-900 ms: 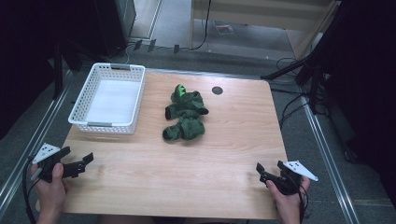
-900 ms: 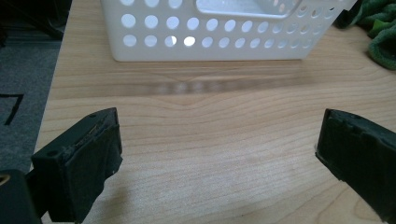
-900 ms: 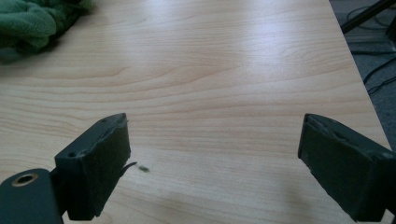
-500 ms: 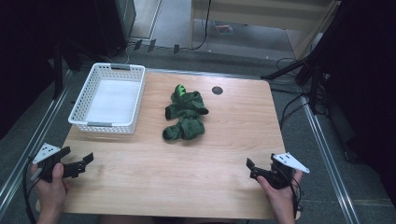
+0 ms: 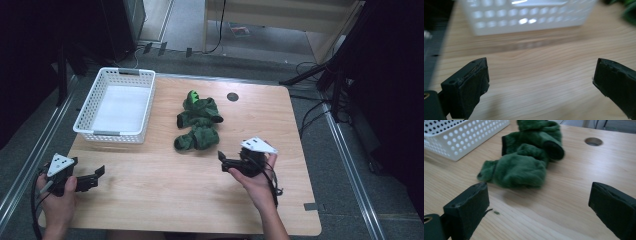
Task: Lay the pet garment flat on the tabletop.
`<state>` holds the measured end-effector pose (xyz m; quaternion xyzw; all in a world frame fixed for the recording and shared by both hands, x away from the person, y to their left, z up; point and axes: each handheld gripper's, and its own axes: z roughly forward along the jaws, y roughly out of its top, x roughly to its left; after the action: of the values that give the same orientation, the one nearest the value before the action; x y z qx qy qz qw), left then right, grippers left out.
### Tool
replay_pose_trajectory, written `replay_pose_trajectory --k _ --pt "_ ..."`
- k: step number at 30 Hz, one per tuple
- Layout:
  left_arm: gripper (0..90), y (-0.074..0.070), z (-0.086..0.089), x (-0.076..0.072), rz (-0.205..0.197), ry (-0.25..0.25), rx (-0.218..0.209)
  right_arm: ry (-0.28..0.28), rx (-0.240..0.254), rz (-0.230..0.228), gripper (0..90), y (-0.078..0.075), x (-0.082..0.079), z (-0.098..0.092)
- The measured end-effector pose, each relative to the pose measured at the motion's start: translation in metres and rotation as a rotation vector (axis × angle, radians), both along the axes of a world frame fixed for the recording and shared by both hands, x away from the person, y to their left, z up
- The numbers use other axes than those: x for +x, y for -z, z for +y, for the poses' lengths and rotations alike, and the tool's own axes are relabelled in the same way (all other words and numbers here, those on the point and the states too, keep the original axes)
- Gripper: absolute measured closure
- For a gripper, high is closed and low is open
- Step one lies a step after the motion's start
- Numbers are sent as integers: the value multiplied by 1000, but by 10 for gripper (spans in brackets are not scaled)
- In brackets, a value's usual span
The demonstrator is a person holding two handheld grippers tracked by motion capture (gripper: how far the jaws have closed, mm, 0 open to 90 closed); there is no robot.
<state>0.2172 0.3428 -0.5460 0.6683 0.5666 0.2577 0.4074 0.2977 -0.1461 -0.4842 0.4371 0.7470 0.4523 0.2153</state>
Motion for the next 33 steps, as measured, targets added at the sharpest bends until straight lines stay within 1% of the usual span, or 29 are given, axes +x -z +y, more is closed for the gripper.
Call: replay_pose_trajectory --k 1,2,3,4,5,6,7,10,11,12,13,14,15,16,17,18,19,20,21,22,23,24,25,26,27,28,30,31,33 --pt "8 -3 -8 1 -8 23 -23 -11 -19 -5 53 1 2 9" --pt "8 -8 -26 3 -18 57 -10 -21 -33 -10 62 2 4 16" --pt "7 -8 -26 3 -18 57 -10 -33 -42 -9 69 4 6 24" --pt "7 -11 -39 5 -26 92 -15 -33 -42 -9 69 4 6 24" --pt "8 -14 -49 7 -31 118 -30 -56 -37 -2 93 7 13 38" --pt "8 -16 -65 11 -29 157 -61 -60 -36 6 111 9 15 43" --pt "7 -16 -76 15 -25 176 -84 -61 -34 8 128 10 17 46" --pt "8 -16 -99 25 -8 218 -85 -71 -44 24 193 14 26 60" --pt "8 -16 -99 25 -8 218 -85 -71 -44 24 193 14 26 60" --pt "8 -16 -104 27 -6 232 -87 -69 -59 19 225 16 28 64" --pt "8 -16 -119 34 -6 271 -97 -72 -108 17 260 21 33 73" --pt "8 -16 -119 34 -6 271 -97 -72 -108 17 260 21 33 73" --pt "8 -16 -124 36 -8 283 -95 -59 -139 17 276 24 36 77" --pt "8 -15 -133 39 -5 300 -89 -56 -164 46 306 32 45 81" --pt "8 -15 -139 42 -2 311 -76 -50 -183 53 330 35 49 82" --pt "17 -12 -151 48 -1 320 -57 -34 -189 53 391 37 51 83" --pt "62 -11 -157 52 1 316 -51 -14 -196 54 466 40 53 82" --pt "79 -11 -157 52 1 316 -51 1 -196 57 526 41 55 81" --pt "79 -8 -167 59 16 325 -46 4 -191 61 598 40 56 80" --pt "83 -8 -167 59 16 325 -46 4 -191 61 598 40 56 80" --pt "83 -7 -173 63 18 325 -41 3 -173 59 685 39 56 77" --pt "102 -6 -179 67 19 322 -30 0 -160 50 735 38 55 75" --pt "142 -6 -187 74 24 321 -21 -14 -145 48 824 36 54 72" --pt "144 -6 -187 74 24 321 -21 -14 -145 48 824 36 54 72" --pt "146 -7 -193 79 26 322 -12 -50 -124 52 847 33 52 67" --pt "146 -9 -198 84 21 324 -25 -59 -117 58 852 32 50 66" --pt "147 -11 -199 84 19 326 -37 -76 -105 64 856 30 47 62" --pt "148 -15 -199 83 3 340 -52 -95 -94 67 858 26 38 57" --pt "150 -17 -199 81 -9 355 -61 -121 -111 72 859 23 23 49"
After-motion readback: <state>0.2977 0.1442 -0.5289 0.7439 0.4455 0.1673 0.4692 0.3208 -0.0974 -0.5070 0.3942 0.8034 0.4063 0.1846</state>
